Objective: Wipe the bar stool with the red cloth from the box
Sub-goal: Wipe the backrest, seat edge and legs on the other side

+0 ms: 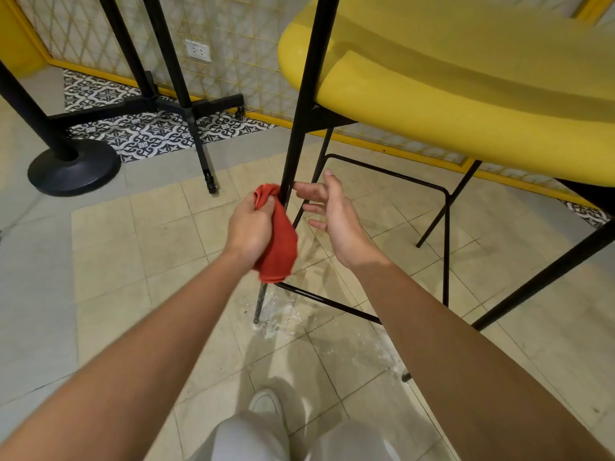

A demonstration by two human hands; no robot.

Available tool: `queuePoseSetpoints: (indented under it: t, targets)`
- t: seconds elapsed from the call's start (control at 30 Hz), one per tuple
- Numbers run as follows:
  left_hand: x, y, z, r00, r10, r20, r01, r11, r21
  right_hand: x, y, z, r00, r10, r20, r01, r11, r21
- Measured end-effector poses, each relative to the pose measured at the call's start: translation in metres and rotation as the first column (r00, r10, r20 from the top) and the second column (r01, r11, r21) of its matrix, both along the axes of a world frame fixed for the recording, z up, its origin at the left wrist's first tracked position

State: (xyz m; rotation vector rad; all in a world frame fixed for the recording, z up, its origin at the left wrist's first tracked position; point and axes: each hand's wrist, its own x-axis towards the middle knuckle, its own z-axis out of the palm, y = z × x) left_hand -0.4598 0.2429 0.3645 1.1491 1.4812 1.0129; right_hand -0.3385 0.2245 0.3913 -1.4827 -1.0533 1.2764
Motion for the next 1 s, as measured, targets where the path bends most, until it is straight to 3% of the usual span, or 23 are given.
queuePoseSetpoints:
  t: [0.1,0.27,0.33,0.5,0.57,0.67,0.87,1.0]
  targets:
    - [-0.011,0.014,0.021,0.990,-0.091,0.108,0.117,0.958,-0.261,0.000,0.000,-0.002,0.999,-0.016,0.032,0.015,0.999,0.032]
    - [-0.008,0.031,0.052,0.944,-0.260,0.203,0.301,0.931,-0.208,0.004,0.003,-0.005,0.997,-0.049,0.053,0.045,0.996,0.077]
    - [-0.010,0.032,0.048,0.937,-0.308,0.165,0.340,0.913,-0.225,0.005,0.003,-0.005,0.997,-0.057,0.055,0.053,0.995,0.081]
    - [-0.013,0.038,0.043,0.894,-0.438,-0.091,0.399,0.872,-0.282,0.008,0.002,-0.009,0.997,-0.067,0.046,0.064,0.997,0.049]
    - [-0.011,0.045,0.047,0.916,-0.400,-0.031,0.385,0.898,-0.215,0.010,0.001,-0.010,0.996,-0.081,0.038,0.080,0.996,0.039]
    - [-0.009,0.045,0.042,0.927,-0.314,0.205,0.349,0.922,-0.166,0.011,0.002,-0.013,0.994,-0.110,0.020,0.110,0.994,0.023]
    - [-0.017,0.036,0.016,0.939,-0.345,-0.002,0.333,0.905,-0.264,0.002,-0.002,-0.015,0.995,-0.097,0.016,0.097,0.995,-0.009]
    - [-0.013,0.028,0.010,0.941,-0.173,0.291,0.213,0.971,-0.110,0.000,-0.001,-0.017,0.992,-0.121,-0.018,0.121,0.992,-0.021]
